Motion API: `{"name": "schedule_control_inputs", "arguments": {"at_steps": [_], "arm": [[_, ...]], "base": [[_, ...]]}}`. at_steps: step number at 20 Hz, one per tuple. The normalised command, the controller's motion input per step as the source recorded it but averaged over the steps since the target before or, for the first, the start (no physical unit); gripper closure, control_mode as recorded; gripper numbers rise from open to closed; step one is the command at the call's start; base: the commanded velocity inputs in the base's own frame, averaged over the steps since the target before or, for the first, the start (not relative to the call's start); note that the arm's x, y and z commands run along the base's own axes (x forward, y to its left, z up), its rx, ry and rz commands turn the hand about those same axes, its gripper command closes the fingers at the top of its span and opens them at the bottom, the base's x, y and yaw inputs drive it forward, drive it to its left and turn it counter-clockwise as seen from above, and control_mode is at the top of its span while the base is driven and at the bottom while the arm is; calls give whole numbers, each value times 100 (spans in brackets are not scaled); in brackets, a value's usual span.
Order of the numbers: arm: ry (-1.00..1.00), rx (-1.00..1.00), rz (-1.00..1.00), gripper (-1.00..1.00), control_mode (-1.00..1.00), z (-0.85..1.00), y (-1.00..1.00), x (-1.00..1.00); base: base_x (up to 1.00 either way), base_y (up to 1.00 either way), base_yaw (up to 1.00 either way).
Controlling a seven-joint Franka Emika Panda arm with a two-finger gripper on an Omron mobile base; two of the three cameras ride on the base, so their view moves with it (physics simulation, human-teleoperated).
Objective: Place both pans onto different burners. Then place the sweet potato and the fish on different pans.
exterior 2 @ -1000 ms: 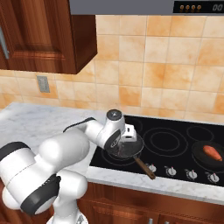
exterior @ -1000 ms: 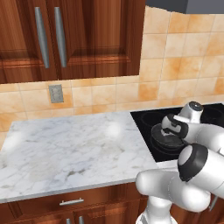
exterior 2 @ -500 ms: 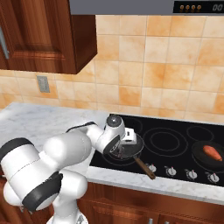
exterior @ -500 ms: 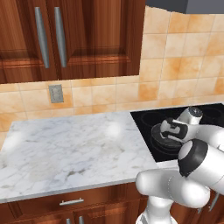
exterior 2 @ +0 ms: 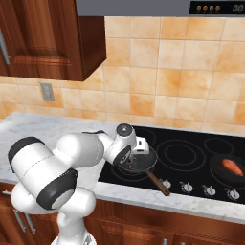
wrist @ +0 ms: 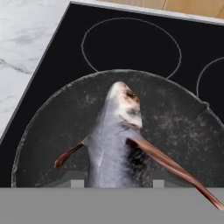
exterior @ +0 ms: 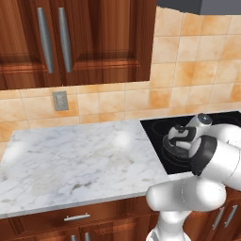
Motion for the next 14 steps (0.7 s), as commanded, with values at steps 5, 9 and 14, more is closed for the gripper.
{"name": "schedule_control_inputs", "arguments": {"at_steps": [5, 9, 14], "arm": [[-3, 0, 0, 100, -100, -10, -1, 8], [-5, -1, 0, 100, -100, -23, 0, 13], [-2, 0, 0, 100, -100, -16, 0, 13]], "base": [[0, 0, 0], [0, 0, 0], [0, 0, 0]]}}
